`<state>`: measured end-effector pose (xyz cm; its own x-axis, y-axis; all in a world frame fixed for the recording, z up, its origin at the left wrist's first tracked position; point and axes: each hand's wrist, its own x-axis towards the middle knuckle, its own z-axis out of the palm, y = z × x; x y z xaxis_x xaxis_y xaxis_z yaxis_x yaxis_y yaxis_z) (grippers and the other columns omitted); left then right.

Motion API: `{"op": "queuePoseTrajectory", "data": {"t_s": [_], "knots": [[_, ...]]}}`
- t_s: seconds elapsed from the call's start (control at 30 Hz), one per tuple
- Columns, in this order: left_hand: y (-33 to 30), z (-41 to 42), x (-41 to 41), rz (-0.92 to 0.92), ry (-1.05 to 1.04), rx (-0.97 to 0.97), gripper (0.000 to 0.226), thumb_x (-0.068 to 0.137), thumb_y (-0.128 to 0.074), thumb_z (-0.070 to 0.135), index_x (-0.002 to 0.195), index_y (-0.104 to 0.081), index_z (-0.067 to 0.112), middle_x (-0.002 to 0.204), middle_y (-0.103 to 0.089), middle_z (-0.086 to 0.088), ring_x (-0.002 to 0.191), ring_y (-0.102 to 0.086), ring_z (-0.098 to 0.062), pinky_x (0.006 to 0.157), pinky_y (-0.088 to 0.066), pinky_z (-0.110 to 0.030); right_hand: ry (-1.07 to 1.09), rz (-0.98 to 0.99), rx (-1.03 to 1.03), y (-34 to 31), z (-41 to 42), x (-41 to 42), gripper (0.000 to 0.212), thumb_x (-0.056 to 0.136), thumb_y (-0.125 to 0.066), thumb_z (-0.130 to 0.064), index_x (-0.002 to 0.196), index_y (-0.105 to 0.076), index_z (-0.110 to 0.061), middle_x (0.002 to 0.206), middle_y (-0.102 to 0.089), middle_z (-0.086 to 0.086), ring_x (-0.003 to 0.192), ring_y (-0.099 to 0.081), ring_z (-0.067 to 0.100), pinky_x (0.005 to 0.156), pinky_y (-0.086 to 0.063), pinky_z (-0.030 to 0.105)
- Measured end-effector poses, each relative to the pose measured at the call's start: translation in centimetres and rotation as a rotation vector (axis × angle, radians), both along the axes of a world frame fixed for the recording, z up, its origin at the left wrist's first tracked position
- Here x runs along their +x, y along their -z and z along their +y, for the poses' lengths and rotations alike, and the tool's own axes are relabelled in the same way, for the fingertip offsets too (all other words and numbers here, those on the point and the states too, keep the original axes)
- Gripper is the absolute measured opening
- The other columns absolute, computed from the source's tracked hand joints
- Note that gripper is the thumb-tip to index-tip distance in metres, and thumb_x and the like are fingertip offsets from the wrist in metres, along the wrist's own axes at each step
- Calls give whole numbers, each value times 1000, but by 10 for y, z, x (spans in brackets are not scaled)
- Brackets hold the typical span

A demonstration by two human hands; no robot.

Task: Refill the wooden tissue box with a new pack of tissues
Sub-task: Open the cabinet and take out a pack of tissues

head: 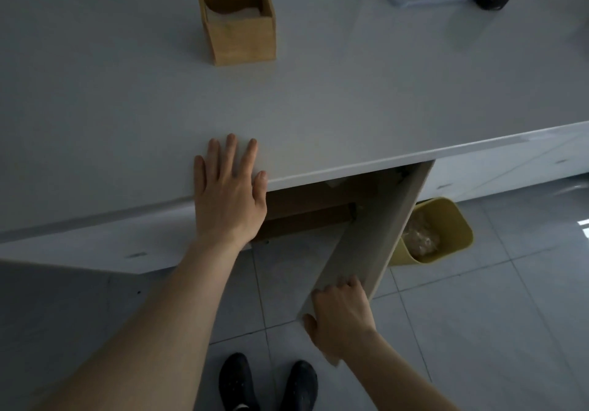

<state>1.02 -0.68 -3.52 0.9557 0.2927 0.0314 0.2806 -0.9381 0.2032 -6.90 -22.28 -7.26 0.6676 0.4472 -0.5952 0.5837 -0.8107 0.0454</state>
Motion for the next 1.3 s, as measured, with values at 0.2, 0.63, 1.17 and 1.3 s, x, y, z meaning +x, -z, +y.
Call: {"op": "queuePoseTrajectory", "data": {"t_s": [0.2,0.63,1.17,1.3], "knots": [[-2,-15,-7,9,-35,30,64,101,-20,52,159,-18,24,168,-18,-11,155,-8,-35,126,-9,-54,-33,-129,-100,12,-28,-9,70,92,-41,-61,144,-51,-15,157,-34,23,149,-11,48,116,11,71],[-7,-32,2,13,-137,0,62,101,-26,50,157,-25,21,167,-21,-13,155,-11,-35,126,-10,-54,174,-84,-213,13,-116,-1,80,98,-33,-61,161,-12,-18,167,8,25,152,16,46,118,13,66],[18,-77,-73,-21,163,-120,49,102,-39,41,145,-47,21,146,-50,-2,139,-43,-22,117,-34,-43,388,-106,396,10,-23,92,88,89,-53,-61,160,-9,-33,171,-2,11,157,-3,32,127,-11,51],[43,-79,-78,82,137,-194,54,101,-32,47,150,-40,24,149,-47,3,139,-41,-16,118,-30,-34,421,-94,408,23,-25,88,82,91,-46,-64,160,-12,-32,171,-6,10,157,-6,32,126,-15,49]]}}
